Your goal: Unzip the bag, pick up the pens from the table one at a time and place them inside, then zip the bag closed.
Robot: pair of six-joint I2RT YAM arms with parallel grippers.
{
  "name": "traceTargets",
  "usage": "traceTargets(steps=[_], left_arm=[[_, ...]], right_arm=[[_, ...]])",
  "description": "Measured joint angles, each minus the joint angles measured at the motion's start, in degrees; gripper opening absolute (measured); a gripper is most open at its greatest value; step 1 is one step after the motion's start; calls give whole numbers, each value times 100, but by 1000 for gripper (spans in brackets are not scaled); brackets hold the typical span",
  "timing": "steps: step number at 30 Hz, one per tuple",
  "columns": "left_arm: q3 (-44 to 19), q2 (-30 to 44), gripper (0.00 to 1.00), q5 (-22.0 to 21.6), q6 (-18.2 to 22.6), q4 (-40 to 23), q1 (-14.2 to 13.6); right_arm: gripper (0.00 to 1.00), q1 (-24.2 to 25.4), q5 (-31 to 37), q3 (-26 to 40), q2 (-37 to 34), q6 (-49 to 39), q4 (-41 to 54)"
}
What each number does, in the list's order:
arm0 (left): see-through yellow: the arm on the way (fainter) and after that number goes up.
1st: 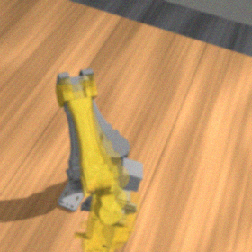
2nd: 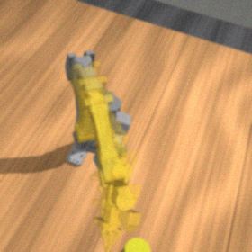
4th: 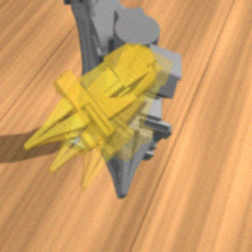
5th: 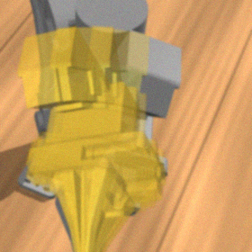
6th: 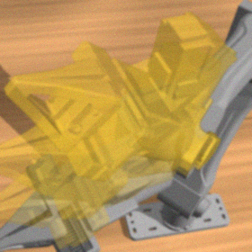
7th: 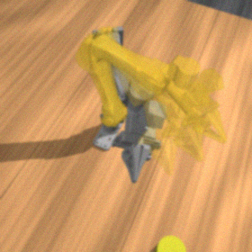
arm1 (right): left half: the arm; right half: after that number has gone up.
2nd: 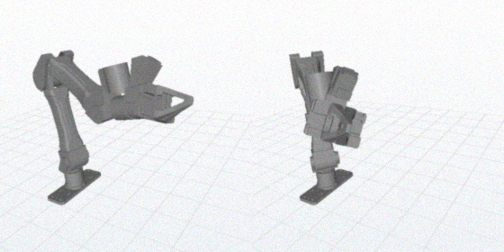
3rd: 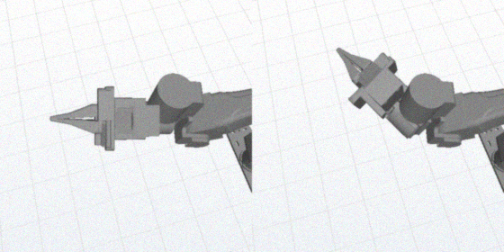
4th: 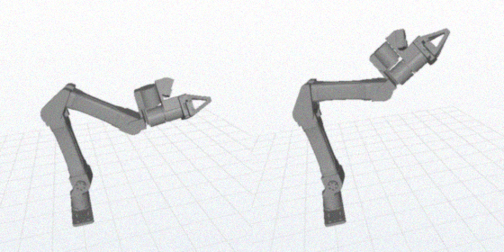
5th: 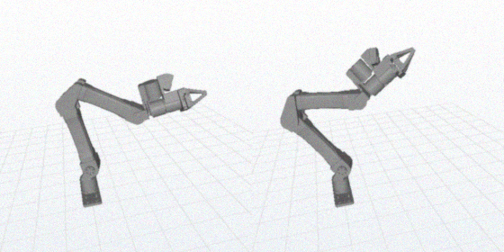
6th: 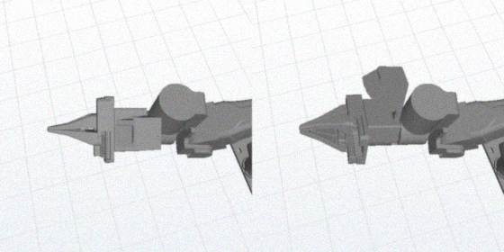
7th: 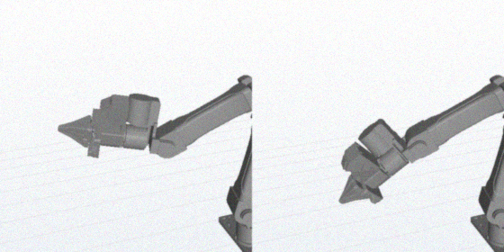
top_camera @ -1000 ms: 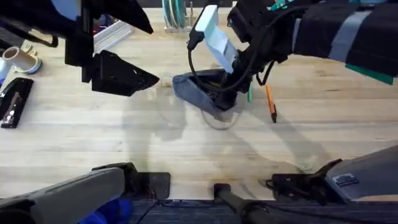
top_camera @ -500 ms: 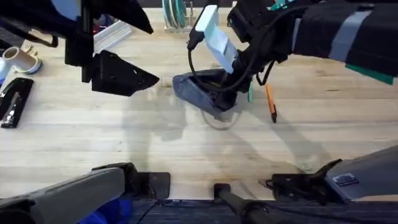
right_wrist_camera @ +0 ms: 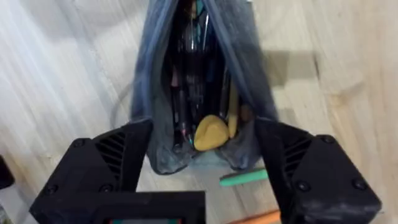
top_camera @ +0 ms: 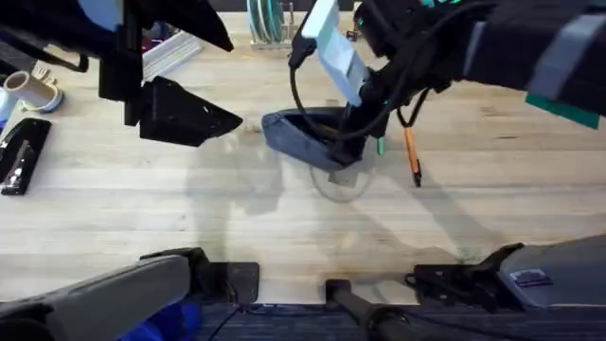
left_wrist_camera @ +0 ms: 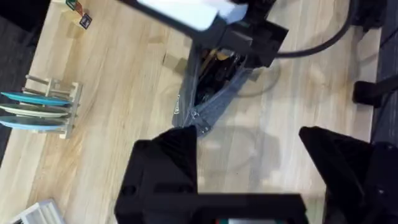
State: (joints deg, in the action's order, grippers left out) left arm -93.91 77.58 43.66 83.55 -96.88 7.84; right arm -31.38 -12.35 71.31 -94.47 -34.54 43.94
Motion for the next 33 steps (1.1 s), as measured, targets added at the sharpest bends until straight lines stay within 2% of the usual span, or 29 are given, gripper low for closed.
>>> traceTargets(steps=[10, 15, 26, 33], left_arm=[[-2, 0, 993, -1, 0, 0, 0], [-2, 0, 994, 0, 0, 0, 0], [-2, 0, 994, 0, 0, 0, 0], [-2, 0, 993, 0, 0, 0, 0]], right_arm=[[997, 0, 63, 1, 764, 12, 313], [997, 0, 267, 2, 1106, 371, 384], [997, 0, 725, 2, 2140, 1984, 904], [996, 0, 1288, 2, 2360, 3276, 1800]])
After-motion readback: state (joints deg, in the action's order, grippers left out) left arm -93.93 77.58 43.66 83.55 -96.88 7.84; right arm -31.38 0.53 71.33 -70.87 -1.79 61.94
